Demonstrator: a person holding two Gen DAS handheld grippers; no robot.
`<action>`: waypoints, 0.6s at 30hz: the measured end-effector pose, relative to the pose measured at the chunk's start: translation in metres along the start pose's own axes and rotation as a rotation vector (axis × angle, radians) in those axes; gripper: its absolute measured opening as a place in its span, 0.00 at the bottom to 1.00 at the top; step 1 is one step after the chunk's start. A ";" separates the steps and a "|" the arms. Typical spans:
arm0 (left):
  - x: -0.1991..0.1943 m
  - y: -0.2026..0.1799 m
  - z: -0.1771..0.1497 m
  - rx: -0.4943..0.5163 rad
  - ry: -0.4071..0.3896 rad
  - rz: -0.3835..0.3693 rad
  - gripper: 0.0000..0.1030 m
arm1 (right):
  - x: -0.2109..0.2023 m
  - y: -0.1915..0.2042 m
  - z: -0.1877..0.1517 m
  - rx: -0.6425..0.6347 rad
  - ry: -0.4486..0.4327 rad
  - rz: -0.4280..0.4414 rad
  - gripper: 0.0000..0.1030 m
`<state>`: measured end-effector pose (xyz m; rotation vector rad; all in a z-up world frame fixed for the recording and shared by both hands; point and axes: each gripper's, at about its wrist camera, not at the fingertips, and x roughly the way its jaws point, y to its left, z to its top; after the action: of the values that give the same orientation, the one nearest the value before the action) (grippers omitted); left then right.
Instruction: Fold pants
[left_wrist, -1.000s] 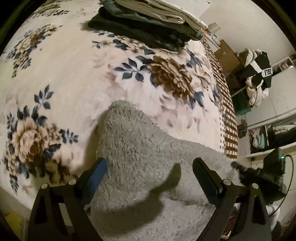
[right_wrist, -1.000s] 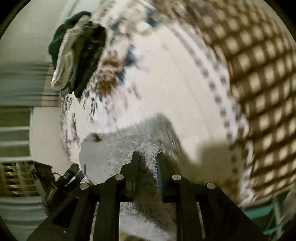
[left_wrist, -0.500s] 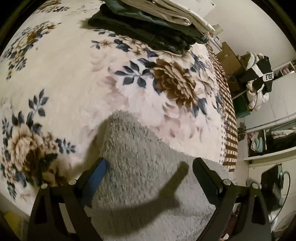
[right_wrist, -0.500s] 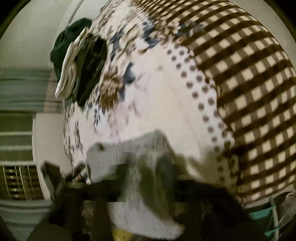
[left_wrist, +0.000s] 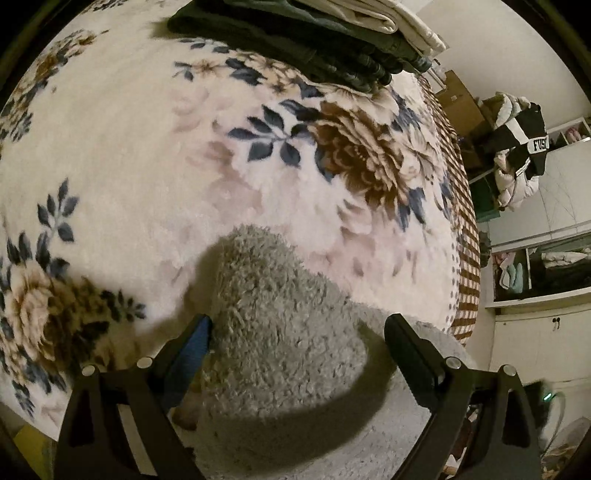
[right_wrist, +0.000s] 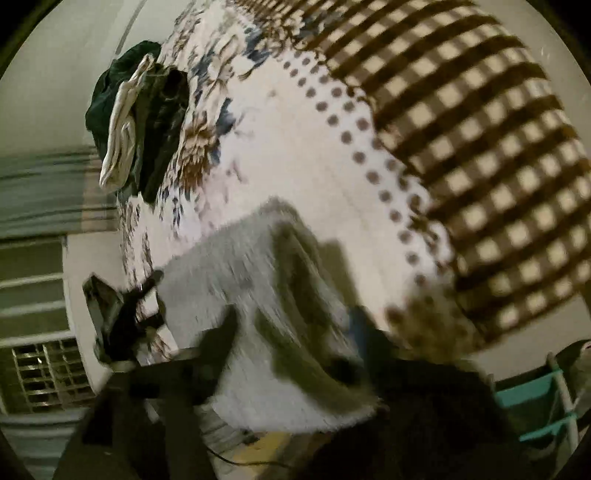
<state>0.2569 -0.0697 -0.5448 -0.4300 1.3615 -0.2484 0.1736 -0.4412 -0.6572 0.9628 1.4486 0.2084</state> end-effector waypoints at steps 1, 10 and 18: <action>0.000 -0.001 -0.001 0.002 -0.001 0.004 0.92 | 0.009 -0.006 -0.008 0.006 0.048 -0.014 0.76; 0.004 -0.006 -0.001 0.035 -0.004 -0.009 0.92 | -0.004 -0.022 -0.050 0.091 0.013 -0.043 0.11; 0.007 -0.007 -0.001 0.026 0.004 -0.018 0.92 | 0.026 -0.024 -0.034 0.052 0.163 -0.171 0.43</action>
<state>0.2580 -0.0787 -0.5483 -0.4204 1.3573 -0.2820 0.1377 -0.4243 -0.6866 0.8739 1.6843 0.1260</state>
